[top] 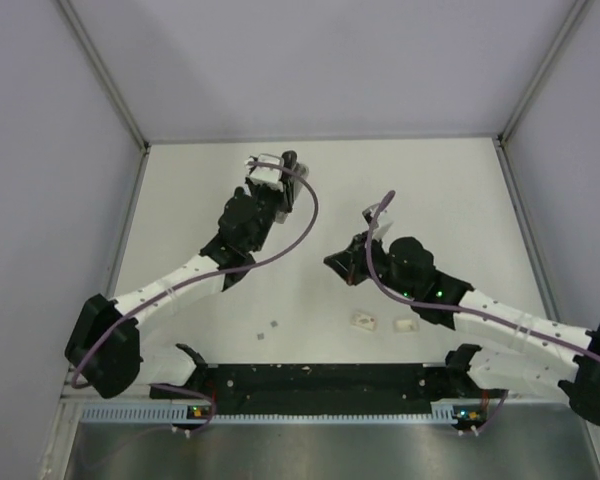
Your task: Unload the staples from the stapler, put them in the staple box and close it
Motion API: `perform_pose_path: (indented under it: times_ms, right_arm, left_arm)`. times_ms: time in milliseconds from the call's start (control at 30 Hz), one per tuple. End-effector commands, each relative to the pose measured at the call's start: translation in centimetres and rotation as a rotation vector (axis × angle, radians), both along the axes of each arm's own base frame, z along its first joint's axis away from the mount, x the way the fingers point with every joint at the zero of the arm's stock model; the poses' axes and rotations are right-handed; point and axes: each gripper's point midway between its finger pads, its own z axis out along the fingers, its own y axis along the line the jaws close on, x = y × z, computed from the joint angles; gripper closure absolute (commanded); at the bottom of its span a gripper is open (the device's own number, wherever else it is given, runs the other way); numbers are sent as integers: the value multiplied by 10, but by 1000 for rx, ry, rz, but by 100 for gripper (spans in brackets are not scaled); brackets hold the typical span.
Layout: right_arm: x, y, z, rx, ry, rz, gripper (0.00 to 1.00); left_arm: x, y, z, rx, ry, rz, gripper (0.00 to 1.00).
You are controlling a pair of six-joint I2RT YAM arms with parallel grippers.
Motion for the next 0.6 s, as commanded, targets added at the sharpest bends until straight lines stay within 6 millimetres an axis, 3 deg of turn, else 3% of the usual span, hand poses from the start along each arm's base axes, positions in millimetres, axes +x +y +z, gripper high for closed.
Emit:
perform_pose_path:
  times_ms: [0, 167, 267, 400, 567]
  right_arm:
    - [-13, -21, -15, -46, 13, -6, 100]
    - [-33, -25, -30, -27, 62, 49, 100]
    - [-41, -28, -33, -24, 67, 65, 100]
    - [-45, -34, -34, -36, 60, 70, 100]
    - [-48, -33, -39, -48, 64, 90, 100]
  left_arm:
    - [46, 14, 32, -36, -63, 83, 100]
    - [105, 16, 19, 43, -23, 170, 100]
    - [130, 13, 11, 84, 5, 190, 100]
    - [158, 9, -16, 153, 86, 210, 100]
    - [181, 25, -63, 207, 225, 246, 100]
